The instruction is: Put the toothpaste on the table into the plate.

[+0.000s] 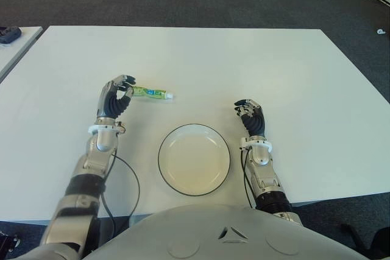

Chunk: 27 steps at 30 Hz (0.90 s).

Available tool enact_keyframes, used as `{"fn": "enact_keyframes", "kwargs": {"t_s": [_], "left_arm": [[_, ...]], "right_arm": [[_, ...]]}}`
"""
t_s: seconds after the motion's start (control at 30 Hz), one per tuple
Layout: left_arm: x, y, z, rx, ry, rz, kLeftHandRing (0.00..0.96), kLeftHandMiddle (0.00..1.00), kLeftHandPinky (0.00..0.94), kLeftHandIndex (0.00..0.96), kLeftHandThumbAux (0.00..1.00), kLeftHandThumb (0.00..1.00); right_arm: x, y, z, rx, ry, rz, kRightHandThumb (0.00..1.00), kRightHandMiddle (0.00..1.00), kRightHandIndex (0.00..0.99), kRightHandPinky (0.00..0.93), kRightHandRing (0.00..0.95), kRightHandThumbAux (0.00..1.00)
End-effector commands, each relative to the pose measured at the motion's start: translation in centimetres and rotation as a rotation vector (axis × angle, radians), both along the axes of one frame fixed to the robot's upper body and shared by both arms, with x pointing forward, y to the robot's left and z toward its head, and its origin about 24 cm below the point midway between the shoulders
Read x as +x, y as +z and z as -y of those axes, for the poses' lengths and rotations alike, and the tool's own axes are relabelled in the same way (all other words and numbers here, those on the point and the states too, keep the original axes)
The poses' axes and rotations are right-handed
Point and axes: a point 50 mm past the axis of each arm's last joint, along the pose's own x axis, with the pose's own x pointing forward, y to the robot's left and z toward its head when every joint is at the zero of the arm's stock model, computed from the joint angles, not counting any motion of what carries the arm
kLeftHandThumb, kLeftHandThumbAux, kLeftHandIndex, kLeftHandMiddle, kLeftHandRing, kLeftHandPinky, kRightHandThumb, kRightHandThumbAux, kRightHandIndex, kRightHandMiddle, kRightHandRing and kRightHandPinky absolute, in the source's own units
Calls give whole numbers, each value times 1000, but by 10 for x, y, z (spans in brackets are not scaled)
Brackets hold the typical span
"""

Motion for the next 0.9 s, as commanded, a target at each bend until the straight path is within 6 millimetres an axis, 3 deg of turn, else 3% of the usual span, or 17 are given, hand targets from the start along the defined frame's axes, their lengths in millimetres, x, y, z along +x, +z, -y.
{"fn": "enact_keyframes", "kwargs": {"t_s": [0.03,0.2,0.33,0.6,0.9], "left_arm": [[24,9,-7,178,-6,0,274,268,269,217,295,725],[40,13,-13,298,-22,-26,146,112,179,62,224,716],[48,14,-16,348,-31,-46,59,31,113,12,199,685],[62,14,-12,576,-94,-56,3,1,14,0,155,582],[66,14,-12,763,-192,-82,0,0,0,0,134,515]], "right_arm": [[1,0,-2,6,6,7,706,441,418,455,440,732],[1,0,-2,8,7,9,706,439,419,454,439,732],[1,0,-2,9,6,10,706,438,419,454,438,732],[0,0,-2,10,-3,4,707,439,418,458,442,732],[-1,-1,-1,6,-6,-3,706,438,418,455,440,732]]}}
